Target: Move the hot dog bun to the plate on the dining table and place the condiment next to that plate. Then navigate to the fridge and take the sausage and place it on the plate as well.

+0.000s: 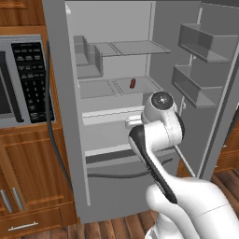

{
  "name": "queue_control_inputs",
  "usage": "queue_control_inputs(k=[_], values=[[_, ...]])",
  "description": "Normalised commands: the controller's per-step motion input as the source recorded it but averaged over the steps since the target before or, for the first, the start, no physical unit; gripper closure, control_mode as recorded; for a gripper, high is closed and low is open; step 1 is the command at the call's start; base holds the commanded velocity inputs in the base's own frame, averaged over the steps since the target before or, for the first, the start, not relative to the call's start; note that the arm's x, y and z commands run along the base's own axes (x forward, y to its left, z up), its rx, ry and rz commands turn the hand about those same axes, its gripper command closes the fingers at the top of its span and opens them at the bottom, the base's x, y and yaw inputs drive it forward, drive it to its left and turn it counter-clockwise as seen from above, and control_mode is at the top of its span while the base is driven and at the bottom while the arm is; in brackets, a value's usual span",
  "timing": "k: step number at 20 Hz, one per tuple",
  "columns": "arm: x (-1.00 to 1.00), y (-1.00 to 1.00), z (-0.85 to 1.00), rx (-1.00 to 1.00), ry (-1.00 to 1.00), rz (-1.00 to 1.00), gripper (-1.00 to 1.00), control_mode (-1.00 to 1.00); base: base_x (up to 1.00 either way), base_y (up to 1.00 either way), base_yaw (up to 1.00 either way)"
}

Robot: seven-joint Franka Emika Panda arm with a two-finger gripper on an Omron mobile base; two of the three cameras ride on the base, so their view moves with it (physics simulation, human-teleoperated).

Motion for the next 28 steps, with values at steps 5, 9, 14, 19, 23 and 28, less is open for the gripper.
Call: queue_control_inputs(k=[5, 9, 14, 19, 23, 28], values=[[-0.24, -0.37, 0.15, -0.10, 0.01, -0.03, -1.00, -1.00, 0.00, 0.00, 0.00], [-0.71, -0.05, 0.15, 0.02, 0.06, 0.00, -1.00, -1.00, 0.00, 0.00, 0.00], [-0.82, 0.00, 0.47, 0.01, 0.06, 0.00, -1.00, -1.00, 0.00, 0.00, 0.00], [-0.66, 0.00, 0.24, 0.00, 0.00, 0.00, -1.00, -1.00, 0.00, 0.00, 0.00], [-0.20, 0.00, 0.01, 0.00, 0.02, 0.00, -1.00, -1.00, 0.00, 0.00, 0.00], [-0.01, 0.00, 0.00, 0.00, 0.01, 0.00, -1.00, 1.00, 0.11, 0.00, 0.00]])
